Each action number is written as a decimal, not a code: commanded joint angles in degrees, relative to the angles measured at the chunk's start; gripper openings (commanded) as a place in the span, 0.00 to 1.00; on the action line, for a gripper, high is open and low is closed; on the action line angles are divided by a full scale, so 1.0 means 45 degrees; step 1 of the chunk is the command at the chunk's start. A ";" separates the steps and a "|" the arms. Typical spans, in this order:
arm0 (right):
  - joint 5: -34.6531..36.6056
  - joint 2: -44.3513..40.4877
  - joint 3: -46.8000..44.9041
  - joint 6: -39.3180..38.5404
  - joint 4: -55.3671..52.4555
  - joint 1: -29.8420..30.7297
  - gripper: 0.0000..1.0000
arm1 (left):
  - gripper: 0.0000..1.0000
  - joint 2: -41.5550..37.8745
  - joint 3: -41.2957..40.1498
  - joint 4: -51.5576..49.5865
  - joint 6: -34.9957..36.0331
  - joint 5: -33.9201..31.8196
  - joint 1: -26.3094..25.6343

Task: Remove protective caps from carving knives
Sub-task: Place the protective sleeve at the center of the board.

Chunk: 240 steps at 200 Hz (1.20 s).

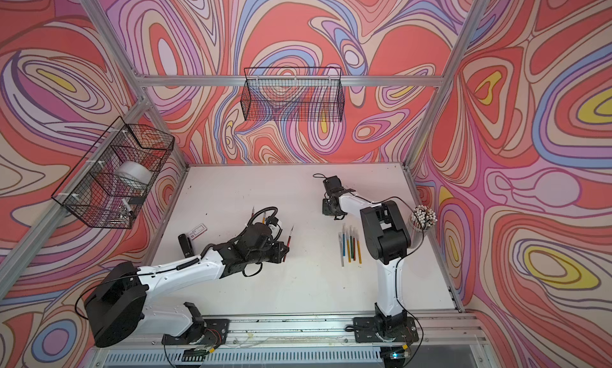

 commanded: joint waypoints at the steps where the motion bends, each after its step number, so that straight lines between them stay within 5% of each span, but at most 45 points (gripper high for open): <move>1: 0.0161 0.0374 0.0248 0.0017 -0.0046 -0.0055 0.21 | 0.00 -0.0250 0.0343 -0.0288 0.0015 0.0018 0.0073; 120: -0.1404 -0.0174 0.0044 0.0048 0.0529 -0.0060 0.24 | 0.00 0.0182 0.0399 0.0388 -0.0080 0.0824 0.0081; 240: -0.1671 -0.0791 -0.0127 0.0182 0.0276 -0.0157 0.24 | 0.00 0.5675 0.3785 0.2867 -0.0594 0.4110 0.0064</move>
